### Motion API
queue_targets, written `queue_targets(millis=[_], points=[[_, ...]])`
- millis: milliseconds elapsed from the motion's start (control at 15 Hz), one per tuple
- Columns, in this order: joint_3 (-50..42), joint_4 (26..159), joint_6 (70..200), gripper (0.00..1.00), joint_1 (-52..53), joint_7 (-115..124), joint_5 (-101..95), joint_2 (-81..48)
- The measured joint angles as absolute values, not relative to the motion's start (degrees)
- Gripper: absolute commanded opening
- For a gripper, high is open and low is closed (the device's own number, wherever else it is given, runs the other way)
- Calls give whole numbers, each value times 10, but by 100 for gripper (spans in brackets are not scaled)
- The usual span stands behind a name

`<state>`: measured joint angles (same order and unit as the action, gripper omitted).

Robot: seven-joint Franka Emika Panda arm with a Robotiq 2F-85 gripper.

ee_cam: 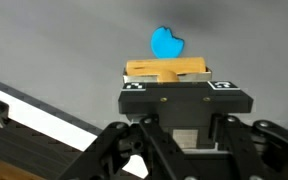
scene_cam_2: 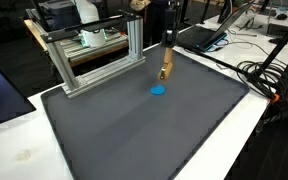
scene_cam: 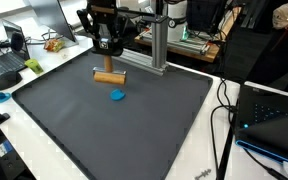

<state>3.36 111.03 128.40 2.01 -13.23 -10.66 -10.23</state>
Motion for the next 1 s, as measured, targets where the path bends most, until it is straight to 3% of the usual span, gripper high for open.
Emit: queue_targets(millis=[533, 600, 867, 933, 1000], points=[[18, 1135, 1297, 22, 20, 79, -98, -109], [18, 1137, 1304, 47, 20, 88, -91, -112], [19, 1140, 1324, 47, 21, 88, -61, -124], [19, 1140, 1325, 22, 21, 88, -60, -124], [19, 1140, 1325, 22, 21, 88, -60, -124]])
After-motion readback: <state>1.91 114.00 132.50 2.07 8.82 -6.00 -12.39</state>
